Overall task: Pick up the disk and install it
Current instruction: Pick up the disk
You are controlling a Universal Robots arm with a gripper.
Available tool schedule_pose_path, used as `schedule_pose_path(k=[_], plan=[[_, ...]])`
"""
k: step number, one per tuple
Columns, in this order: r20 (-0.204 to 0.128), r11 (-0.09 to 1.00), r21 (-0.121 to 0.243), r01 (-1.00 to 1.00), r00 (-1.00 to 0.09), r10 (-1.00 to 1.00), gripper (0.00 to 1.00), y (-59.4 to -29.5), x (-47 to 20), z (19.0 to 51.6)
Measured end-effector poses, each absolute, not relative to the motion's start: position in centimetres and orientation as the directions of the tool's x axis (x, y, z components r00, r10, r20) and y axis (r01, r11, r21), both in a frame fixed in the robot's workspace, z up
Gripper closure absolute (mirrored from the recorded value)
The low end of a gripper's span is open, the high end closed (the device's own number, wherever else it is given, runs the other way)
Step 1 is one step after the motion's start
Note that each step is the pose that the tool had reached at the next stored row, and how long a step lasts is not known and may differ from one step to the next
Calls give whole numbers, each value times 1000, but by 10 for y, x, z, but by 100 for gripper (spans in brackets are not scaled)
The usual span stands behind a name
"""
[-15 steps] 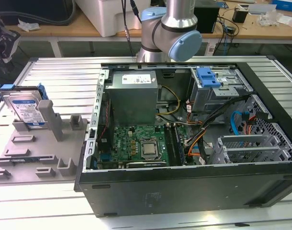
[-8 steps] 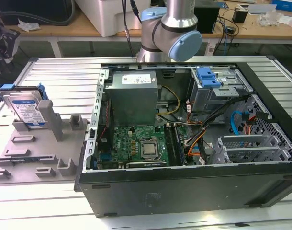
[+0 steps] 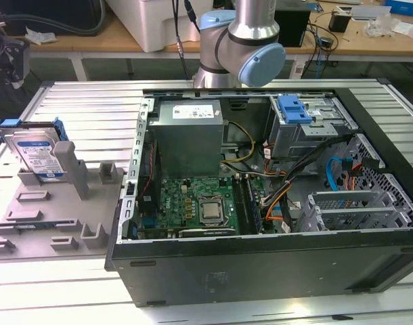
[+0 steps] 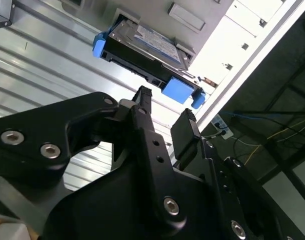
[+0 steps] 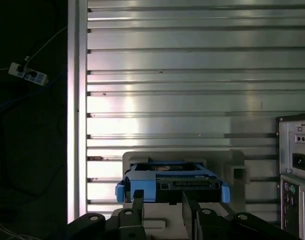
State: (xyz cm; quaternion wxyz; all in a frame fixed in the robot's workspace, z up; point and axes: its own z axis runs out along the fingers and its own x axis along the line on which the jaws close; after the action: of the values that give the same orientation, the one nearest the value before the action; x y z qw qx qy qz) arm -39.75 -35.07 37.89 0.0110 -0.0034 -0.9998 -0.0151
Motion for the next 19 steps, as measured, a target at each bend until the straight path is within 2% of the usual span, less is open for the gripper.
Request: schedule_pose_path(k=[8,19], plan=[[22,994,30,-105,-994,-105,56,-351,-397,379],[22,904,30,-426,-904,-426,56,-351,-397,379]])
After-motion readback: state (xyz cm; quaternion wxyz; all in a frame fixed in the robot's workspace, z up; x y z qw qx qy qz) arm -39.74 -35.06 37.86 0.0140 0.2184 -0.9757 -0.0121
